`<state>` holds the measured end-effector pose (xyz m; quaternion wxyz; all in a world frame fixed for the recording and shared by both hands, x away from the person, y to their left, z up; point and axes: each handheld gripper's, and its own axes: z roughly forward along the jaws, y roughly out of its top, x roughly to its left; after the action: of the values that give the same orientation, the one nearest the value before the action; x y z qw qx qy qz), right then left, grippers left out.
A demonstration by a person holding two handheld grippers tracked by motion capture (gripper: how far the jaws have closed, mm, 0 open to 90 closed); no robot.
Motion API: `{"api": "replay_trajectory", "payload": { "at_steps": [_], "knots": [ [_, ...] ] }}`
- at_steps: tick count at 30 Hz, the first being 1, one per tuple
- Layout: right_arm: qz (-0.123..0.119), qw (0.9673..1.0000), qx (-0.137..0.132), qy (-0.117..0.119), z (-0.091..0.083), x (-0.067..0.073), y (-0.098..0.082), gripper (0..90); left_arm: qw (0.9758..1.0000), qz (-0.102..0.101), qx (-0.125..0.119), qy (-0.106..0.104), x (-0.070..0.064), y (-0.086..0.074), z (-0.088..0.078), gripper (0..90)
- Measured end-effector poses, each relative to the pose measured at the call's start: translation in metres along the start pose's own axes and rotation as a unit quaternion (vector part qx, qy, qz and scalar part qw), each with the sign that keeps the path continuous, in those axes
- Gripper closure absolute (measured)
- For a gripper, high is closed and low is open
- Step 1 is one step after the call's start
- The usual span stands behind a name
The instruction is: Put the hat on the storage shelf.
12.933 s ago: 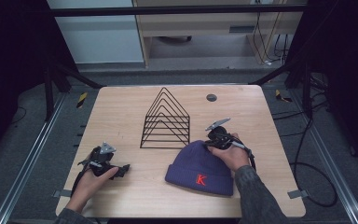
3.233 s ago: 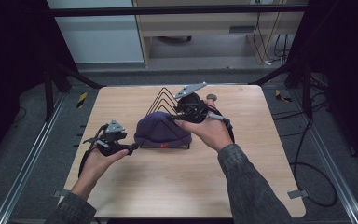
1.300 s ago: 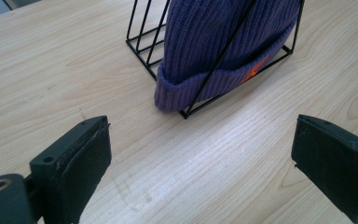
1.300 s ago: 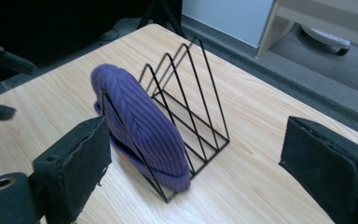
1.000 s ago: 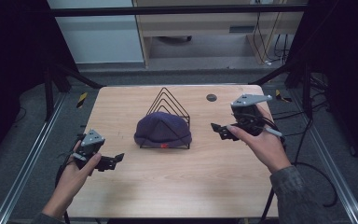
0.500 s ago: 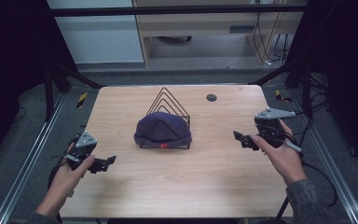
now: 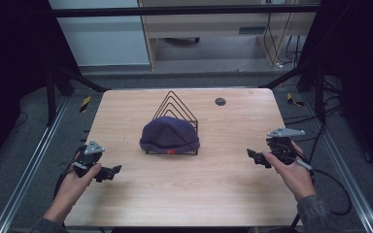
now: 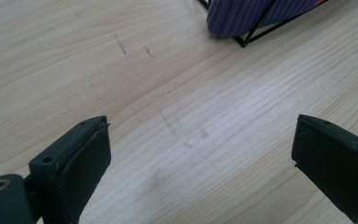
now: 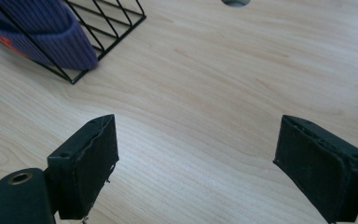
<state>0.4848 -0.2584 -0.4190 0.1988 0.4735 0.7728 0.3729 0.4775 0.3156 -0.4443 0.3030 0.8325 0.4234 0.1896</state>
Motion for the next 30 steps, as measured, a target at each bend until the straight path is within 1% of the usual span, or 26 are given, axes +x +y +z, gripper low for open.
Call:
{"api": "replay_trajectory", "payload": {
  "at_steps": [1,3,4,6,8,12,14,15,16,17,18,22,23,25,26,27,28,29,30],
  "knots": [
    [0.0,1.0,0.009,0.002,0.005,0.0,-0.005,13.2,1.0,0.0,0.005,-0.001,0.0,-0.002,0.003,4.0],
    [0.001,0.9999,0.012,0.003,0.007,0.001,-0.006,13.2,1.0,-0.001,0.007,-0.002,0.001,-0.003,0.005,4.0],
    [0.0,0.9997,0.023,0.006,0.012,0.003,-0.011,13.2,1.0,-0.002,0.009,-0.003,0.001,-0.004,0.007,4.0],
    [0.0,0.9997,0.024,0.006,0.014,0.003,-0.012,13.2,0.9999,-0.004,0.012,-0.004,0.001,-0.005,0.009,4.0],
    [-0.002,0.9995,0.031,0.009,0.019,0.004,-0.016,13.1,0.9998,-0.004,0.017,-0.004,0.002,-0.007,0.011,4.0],
    [0.006,0.999,0.042,0.014,0.028,0.007,-0.022,13.2,0.9997,-0.006,0.022,-0.005,0.002,-0.012,0.016,4.0],
    [0.002,0.999,0.044,0.013,0.03,0.007,-0.024,13.1,0.9995,-0.011,0.028,-0.007,0.002,-0.017,0.021,4.0],
    [0.006,0.9988,0.046,0.015,0.032,0.009,-0.026,13.1,0.9995,-0.011,0.029,-0.006,0.003,-0.018,0.022,4.0],
    [0.007,0.9987,0.048,0.018,0.035,0.01,-0.028,13.1,0.9994,-0.015,0.032,-0.004,0.003,-0.021,0.025,4.0],
    [0.007,0.9987,0.048,0.018,0.035,0.01,-0.028,13.1,0.9994,-0.015,0.032,-0.004,0.003,-0.021,0.025,4.0],
    [0.007,0.9986,0.049,0.016,0.039,0.01,-0.03,13.1,0.9993,-0.021,0.032,-0.003,0.004,-0.025,0.028,4.2],
    [0.01,0.9987,0.048,0.016,0.044,0.011,-0.032,12.9,0.9991,-0.03,0.03,-0.002,0.003,-0.029,0.033,4.1],
    [0.018,0.9986,0.046,0.018,0.048,0.012,-0.034,12.8,0.999,-0.034,0.029,-0.001,0.004,-0.031,0.035,4.1],
    [0.018,0.9986,0.047,0.018,0.05,0.012,-0.035,12.6,0.9989,-0.038,0.027,0.001,0.005,-0.031,0.036,4.1],
    [0.022,0.9986,0.046,0.017,0.053,0.011,-0.035,12.6,0.9989,-0.04,0.026,0.003,0.006,-0.03,0.037,4.1],
    [0.032,0.9983,0.045,0.018,0.056,0.012,-0.036,11.9,0.9987,-0.045,0.024,0.005,0.007,-0.03,0.039,4.1],
    [0.032,0.9983,0.045,0.018,0.056,0.012,-0.036,11.9,0.9987,-0.045,0.024,0.005,0.007,-0.03,0.039,4.1],
    [0.032,0.9983,0.045,0.016,0.058,0.012,-0.037,11.6,0.9985,-0.05,0.022,0.007,0.007,-0.029,0.041,4.1],
    [0.038,0.9982,0.043,0.014,0.06,0.012,-0.037,11.5,0.9984,-0.052,0.022,0.007,0.008,-0.028,0.042,4.2]
  ]
}}
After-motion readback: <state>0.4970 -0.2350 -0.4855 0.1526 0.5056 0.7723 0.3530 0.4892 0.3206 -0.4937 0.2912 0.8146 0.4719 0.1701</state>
